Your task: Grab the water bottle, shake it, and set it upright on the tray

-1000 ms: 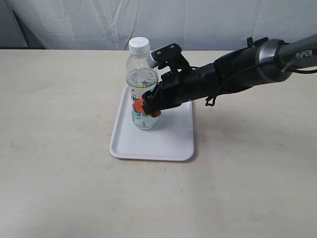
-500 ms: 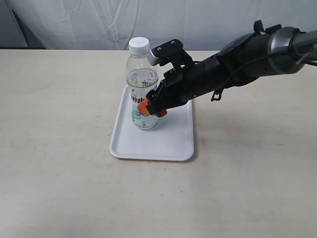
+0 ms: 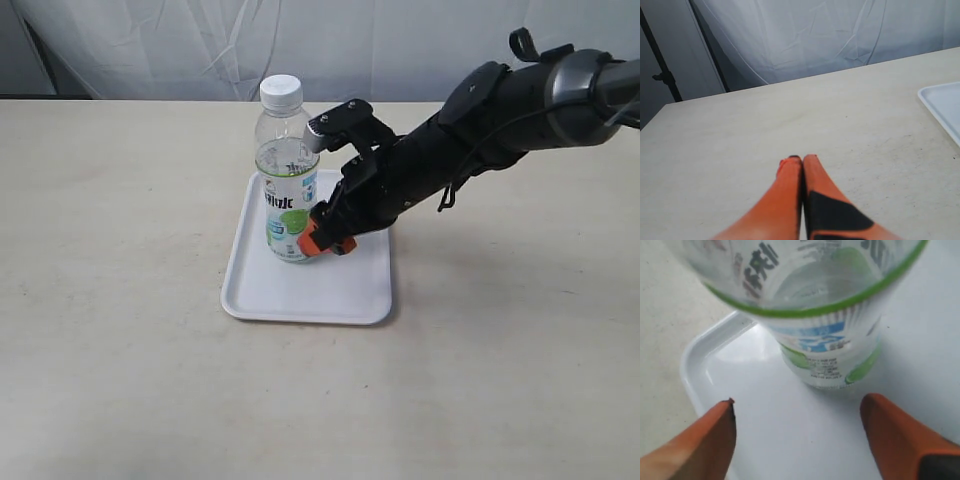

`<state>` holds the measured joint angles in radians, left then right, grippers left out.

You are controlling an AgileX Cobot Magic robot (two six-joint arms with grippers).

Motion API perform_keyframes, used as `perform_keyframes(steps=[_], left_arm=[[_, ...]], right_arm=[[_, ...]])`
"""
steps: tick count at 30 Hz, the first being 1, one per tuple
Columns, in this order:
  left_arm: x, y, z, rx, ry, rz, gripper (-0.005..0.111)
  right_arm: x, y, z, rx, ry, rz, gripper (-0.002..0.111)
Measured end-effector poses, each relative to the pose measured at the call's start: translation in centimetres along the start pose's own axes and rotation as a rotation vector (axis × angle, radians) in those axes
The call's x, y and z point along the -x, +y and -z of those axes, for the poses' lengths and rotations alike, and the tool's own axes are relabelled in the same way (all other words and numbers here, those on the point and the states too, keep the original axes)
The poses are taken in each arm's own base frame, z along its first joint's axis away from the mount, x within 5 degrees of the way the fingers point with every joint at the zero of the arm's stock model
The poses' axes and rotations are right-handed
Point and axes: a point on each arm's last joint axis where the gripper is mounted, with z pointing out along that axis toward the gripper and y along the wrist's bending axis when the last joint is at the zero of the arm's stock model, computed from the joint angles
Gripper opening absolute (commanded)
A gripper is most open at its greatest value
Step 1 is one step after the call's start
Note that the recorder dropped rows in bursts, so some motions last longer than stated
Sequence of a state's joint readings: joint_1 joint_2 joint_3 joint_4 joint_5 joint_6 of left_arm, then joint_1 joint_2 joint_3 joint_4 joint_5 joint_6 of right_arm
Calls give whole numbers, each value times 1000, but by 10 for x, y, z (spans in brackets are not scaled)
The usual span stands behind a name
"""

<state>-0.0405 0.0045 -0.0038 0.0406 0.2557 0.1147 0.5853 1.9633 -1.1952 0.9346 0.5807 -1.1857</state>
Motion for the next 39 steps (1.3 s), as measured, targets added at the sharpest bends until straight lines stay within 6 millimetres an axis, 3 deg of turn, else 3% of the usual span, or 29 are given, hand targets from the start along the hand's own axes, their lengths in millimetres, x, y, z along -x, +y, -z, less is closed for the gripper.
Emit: perform_keyframes(steps=[3,10,15,27,34,39], left_arm=[[0,0,0,0,0,0,0],[0,0,0,0,0,0,0],[0,0,0,0,0,0,0],[0,0,0,0,0,0,0],[0,0,0,0,0,0,0],[0,0,0,0,0,0,0]], right_arm=[[1,2,7,-3,17,-9,49],[6,11,33,-25,64,-71,-1],[0,18,54,-70,114,-121,0],[-53,57,110,-167,125,-266,0],[-97,100,160,-165,52,-361,0],[-128,135,193,-91,98,-425,0]])
